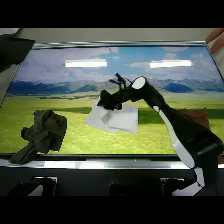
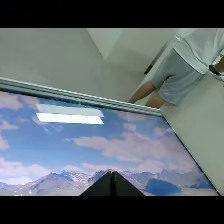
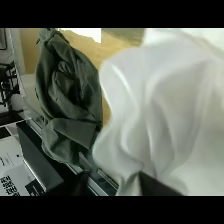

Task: Fold the shirts.

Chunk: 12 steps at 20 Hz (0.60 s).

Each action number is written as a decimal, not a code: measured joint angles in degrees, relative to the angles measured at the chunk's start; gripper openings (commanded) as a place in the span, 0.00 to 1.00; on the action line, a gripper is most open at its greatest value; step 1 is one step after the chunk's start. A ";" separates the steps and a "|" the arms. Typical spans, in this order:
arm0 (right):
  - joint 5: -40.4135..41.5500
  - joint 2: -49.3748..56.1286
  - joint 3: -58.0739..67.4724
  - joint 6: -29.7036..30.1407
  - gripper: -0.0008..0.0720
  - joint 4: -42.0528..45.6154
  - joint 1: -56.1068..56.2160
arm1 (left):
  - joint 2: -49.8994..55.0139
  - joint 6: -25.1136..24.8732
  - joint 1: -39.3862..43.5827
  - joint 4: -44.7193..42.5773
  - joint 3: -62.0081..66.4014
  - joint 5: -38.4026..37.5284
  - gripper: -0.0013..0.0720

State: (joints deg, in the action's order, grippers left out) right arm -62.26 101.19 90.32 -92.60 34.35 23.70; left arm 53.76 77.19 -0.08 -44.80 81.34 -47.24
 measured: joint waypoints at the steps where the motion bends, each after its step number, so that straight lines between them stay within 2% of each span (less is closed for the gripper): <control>1: 1.27 1.09 0.00 -0.20 0.95 -0.42 0.68 | -1.53 0.09 -0.37 -1.29 0.00 -0.92 0.05; 4: 3.34 1.55 0.00 -0.74 0.94 -0.72 -0.33 | -4.37 1.11 -1.18 -6.32 0.00 -3.76 0.05; 6: 2.47 -0.24 0.02 -0.87 0.92 2.19 -3.13 | -5.09 1.51 -1.38 -9.25 0.00 -5.11 0.05; 8: -0.85 -2.86 0.02 -1.31 0.91 9.70 -7.76 | -5.44 1.92 -1.49 -11.39 0.00 -5.92 0.05; 9: -3.56 -4.00 0.02 -1.90 0.86 14.23 -10.29 | -5.57 1.97 -1.60 -12.28 0.00 -6.25 0.05; 10: -6.99 -4.87 -0.02 -2.73 0.84 18.97 -12.85 | -5.64 2.21 -1.60 -12.85 0.00 -6.40 0.05; 12: -13.86 -5.88 -1.95 -4.13 0.85 26.69 -17.70 | -5.73 2.32 -1.60 -13.62 0.00 -6.62 0.05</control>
State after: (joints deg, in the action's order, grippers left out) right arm -76.12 95.31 88.38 -96.73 61.04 6.00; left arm 48.03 79.50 -1.67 -58.41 81.34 -53.87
